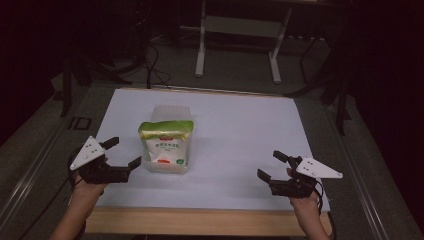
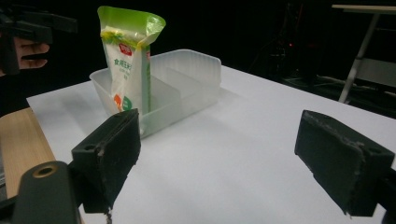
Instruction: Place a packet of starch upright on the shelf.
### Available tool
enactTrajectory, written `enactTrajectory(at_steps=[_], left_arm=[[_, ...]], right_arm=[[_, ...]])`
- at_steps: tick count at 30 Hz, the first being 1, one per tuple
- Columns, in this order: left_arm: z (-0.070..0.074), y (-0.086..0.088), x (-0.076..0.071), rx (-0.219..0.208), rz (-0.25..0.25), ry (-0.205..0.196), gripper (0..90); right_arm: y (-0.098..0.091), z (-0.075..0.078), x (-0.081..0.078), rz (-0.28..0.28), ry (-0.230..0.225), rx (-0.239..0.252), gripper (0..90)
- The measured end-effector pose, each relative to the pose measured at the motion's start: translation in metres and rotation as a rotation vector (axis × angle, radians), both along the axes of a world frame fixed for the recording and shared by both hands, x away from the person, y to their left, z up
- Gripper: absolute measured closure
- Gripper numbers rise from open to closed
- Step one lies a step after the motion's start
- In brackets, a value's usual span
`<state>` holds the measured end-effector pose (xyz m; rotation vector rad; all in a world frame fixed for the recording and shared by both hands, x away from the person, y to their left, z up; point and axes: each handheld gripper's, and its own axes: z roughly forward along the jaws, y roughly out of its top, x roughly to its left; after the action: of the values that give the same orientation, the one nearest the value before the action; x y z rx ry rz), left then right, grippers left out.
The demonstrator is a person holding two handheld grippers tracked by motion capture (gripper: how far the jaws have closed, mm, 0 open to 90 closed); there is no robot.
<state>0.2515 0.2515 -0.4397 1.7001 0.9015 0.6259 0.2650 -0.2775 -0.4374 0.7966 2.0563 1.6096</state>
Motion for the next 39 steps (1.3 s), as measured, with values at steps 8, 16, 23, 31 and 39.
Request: enactTrajectory(at_steps=[8, 16, 23, 31, 39], left_arm=[[-0.004, -0.01, -0.027, 0.024, 0.025, -0.01, 0.8], [-0.017, -0.022, -0.049, 0.001, 0.03, 0.003, 0.7], [-0.031, -0.034, -0.057, -0.022, -0.002, 0.009, 0.7], [-0.04, -0.056, -0.06, 0.021, -0.101, -0.003, 0.7], [-0.048, -0.076, -0.054, 0.039, -0.195, 0.007, 0.7]], right_arm=[[0.0, 0.001, -0.003, 0.005, 0.001, 0.005, 14.2], [0.001, 0.001, -0.006, 0.014, -0.001, 0.002, 14.2], [0.001, -0.001, -0.01, 0.021, 0.0, -0.001, 14.2], [0.003, -0.005, -0.011, 0.032, 0.005, -0.016, 14.3], [0.006, -0.009, -0.009, 0.039, 0.008, -0.033, 14.2]])
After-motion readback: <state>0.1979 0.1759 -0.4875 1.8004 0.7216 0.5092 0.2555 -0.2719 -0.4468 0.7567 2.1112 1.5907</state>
